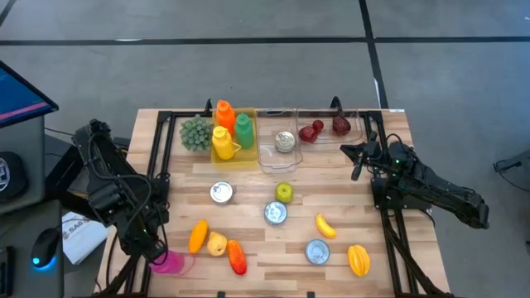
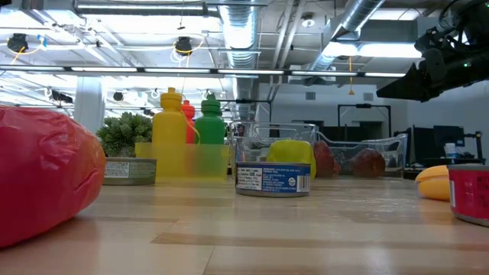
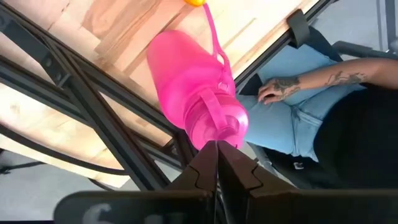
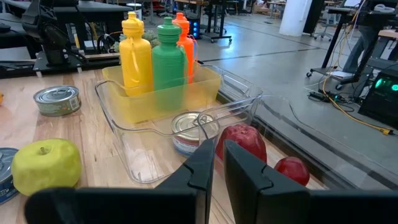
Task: Pick & Place Food Item
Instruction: Put the pink bottle into the yellow bin
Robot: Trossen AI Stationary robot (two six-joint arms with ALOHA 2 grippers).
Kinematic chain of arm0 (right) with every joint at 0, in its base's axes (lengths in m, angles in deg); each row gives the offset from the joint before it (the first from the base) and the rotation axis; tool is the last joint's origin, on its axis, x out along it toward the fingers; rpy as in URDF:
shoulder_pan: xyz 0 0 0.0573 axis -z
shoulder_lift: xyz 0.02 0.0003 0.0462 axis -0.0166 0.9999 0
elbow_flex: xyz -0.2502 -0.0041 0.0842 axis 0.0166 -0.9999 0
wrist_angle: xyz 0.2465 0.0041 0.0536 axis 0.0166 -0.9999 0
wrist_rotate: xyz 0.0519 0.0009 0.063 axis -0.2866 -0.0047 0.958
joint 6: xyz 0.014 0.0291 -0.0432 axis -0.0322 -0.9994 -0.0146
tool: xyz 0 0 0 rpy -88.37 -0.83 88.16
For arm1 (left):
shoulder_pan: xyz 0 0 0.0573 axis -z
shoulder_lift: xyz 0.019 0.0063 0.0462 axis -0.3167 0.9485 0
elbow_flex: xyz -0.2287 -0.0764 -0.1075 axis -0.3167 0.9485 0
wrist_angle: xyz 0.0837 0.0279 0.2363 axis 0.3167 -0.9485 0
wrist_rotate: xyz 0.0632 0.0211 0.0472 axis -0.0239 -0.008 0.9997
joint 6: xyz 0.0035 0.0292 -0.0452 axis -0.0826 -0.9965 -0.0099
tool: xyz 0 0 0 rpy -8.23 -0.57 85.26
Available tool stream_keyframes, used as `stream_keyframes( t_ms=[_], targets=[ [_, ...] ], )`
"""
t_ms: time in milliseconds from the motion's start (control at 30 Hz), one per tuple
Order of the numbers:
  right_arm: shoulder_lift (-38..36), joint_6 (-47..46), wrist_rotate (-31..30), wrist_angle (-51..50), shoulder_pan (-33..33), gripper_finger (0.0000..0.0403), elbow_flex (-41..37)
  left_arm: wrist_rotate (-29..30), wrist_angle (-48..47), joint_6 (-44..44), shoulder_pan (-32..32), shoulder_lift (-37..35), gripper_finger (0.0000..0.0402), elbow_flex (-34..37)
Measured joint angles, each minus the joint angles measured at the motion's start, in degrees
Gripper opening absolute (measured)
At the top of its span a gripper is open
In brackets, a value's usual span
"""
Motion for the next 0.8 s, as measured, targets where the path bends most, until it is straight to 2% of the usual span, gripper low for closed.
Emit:
stream_keyframes(
  t_ms=[133,267,667,800],
  targets=[
    [0.0,0.0,0.0,0.0,0.0,0.0033,0.0,0.3,-0.2,0.0,0.0,0.0,0.0007,0.0],
    [0.0,0.0,0.0,0.0,0.0,0.0033,0.0,0.3,-0.2,2.7,-0.1,0.0,0.0036,0.0],
    [0.0,0.0,0.0,0.0,0.0,0.0033,0.0,0.3,-0.2,6.2,-0.1,0.0,0.0196,0.0],
    [0.0,0.0,0.0,0.0,0.0,0.0033,0.0,0.3,1.1,6.6,-0.1,0.1,0.0236,0.0]
  ],
)
